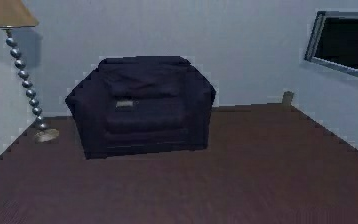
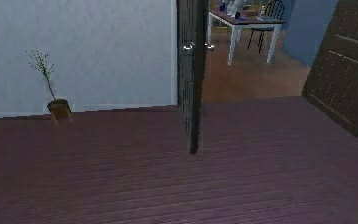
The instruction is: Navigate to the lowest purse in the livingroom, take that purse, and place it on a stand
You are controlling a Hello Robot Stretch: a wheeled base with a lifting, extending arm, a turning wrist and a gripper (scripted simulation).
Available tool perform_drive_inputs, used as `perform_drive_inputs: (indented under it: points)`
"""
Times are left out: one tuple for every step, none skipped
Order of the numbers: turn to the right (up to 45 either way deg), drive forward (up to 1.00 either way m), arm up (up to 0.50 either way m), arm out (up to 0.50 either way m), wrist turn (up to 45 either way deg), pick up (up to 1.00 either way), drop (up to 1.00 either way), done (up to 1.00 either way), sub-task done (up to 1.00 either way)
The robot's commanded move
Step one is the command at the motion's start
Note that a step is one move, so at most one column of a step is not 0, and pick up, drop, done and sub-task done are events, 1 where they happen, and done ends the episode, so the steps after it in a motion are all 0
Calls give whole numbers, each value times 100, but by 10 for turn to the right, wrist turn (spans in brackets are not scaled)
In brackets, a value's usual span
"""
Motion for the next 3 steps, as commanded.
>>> perform_drive_inputs:
  points:
    - [0, 100, 0, 0, 0, 0, 0, 0, 0]
    - [30, 0, 0, 0, 0, 0, 0, 0, 0]
    - [0, 35, 0, 0, 0, 0, 0, 0, 0]
